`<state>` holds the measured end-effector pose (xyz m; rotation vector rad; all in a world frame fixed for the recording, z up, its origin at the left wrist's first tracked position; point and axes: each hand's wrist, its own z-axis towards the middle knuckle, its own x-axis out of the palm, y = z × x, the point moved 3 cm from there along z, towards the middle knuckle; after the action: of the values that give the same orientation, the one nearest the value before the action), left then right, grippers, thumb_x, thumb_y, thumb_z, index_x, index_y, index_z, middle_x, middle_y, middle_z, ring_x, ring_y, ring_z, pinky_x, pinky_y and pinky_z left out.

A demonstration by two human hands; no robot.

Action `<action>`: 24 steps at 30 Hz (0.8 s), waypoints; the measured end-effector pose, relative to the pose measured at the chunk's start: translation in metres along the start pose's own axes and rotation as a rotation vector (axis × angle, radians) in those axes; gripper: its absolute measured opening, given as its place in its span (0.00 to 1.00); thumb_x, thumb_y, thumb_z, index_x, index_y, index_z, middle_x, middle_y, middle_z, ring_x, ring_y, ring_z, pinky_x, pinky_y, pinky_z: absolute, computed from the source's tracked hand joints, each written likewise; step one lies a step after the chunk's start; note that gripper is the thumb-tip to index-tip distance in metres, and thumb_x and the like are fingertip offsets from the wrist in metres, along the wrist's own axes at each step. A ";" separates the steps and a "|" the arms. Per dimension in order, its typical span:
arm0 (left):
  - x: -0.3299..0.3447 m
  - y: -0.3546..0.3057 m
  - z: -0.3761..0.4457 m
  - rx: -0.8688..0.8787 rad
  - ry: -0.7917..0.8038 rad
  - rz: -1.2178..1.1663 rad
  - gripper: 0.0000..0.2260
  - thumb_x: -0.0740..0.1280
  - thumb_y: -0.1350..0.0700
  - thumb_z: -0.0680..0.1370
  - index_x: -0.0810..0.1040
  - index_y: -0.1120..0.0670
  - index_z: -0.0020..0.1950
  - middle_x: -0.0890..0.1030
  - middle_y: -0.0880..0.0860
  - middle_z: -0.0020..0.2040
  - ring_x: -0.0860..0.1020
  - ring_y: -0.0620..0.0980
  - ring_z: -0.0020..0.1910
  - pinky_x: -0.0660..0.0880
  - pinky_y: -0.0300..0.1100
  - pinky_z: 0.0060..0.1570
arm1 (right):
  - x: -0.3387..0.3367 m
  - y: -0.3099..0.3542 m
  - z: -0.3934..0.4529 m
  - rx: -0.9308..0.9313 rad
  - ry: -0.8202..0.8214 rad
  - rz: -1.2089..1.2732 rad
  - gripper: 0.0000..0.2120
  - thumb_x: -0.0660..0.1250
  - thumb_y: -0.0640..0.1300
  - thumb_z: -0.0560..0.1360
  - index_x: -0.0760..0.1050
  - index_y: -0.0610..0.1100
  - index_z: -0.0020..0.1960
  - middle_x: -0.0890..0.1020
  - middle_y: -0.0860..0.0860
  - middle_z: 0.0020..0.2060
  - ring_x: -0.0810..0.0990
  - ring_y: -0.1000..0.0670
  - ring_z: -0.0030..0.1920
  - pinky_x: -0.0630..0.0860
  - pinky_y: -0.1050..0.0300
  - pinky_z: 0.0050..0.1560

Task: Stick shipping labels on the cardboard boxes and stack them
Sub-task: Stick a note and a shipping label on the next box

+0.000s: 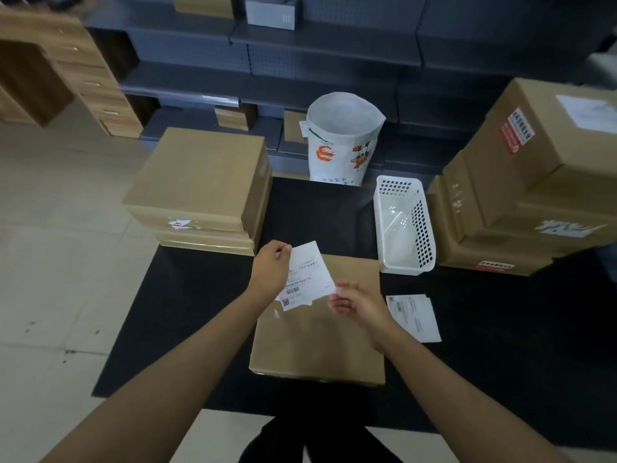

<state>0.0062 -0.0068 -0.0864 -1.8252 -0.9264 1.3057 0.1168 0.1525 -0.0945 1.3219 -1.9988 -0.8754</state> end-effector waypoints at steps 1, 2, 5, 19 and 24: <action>0.000 0.000 -0.001 -0.003 0.009 0.001 0.10 0.57 0.54 0.83 0.75 0.58 0.53 0.77 0.54 0.49 0.76 0.49 0.46 0.73 0.42 0.45 | 0.001 -0.002 -0.001 0.001 0.013 -0.001 0.10 0.65 0.37 0.78 0.76 0.36 0.58 0.83 0.41 0.43 0.82 0.49 0.42 0.79 0.59 0.44; 0.000 -0.001 -0.003 -0.005 0.012 0.002 0.10 0.57 0.54 0.83 0.75 0.57 0.54 0.77 0.54 0.49 0.76 0.50 0.47 0.73 0.42 0.46 | 0.002 -0.003 -0.002 0.007 0.023 0.000 0.10 0.66 0.36 0.77 0.76 0.36 0.58 0.83 0.41 0.44 0.83 0.49 0.42 0.79 0.59 0.44; 0.000 0.003 -0.007 -0.024 0.017 -0.033 0.10 0.57 0.54 0.83 0.75 0.58 0.54 0.78 0.55 0.51 0.77 0.51 0.48 0.75 0.45 0.48 | 0.002 -0.003 -0.007 0.022 0.033 0.021 0.08 0.67 0.34 0.76 0.78 0.37 0.55 0.84 0.41 0.45 0.83 0.48 0.43 0.79 0.59 0.45; 0.023 -0.015 -0.044 0.453 0.271 0.334 0.09 0.65 0.53 0.79 0.82 0.55 0.52 0.82 0.49 0.49 0.78 0.47 0.49 0.74 0.44 0.52 | 0.003 0.009 -0.015 -0.280 0.013 -0.109 0.15 0.69 0.33 0.74 0.69 0.47 0.53 0.80 0.45 0.39 0.81 0.48 0.41 0.79 0.54 0.51; 0.026 -0.018 -0.048 0.355 0.303 0.191 0.10 0.66 0.49 0.78 0.82 0.53 0.53 0.83 0.46 0.49 0.78 0.43 0.49 0.75 0.43 0.53 | 0.005 0.016 -0.020 -0.409 -0.043 -0.161 0.15 0.69 0.35 0.75 0.68 0.51 0.51 0.81 0.47 0.39 0.82 0.48 0.47 0.80 0.54 0.53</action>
<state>0.0561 0.0182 -0.0714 -1.7902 -0.3406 1.1733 0.1217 0.1489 -0.0696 1.2416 -1.6413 -1.3164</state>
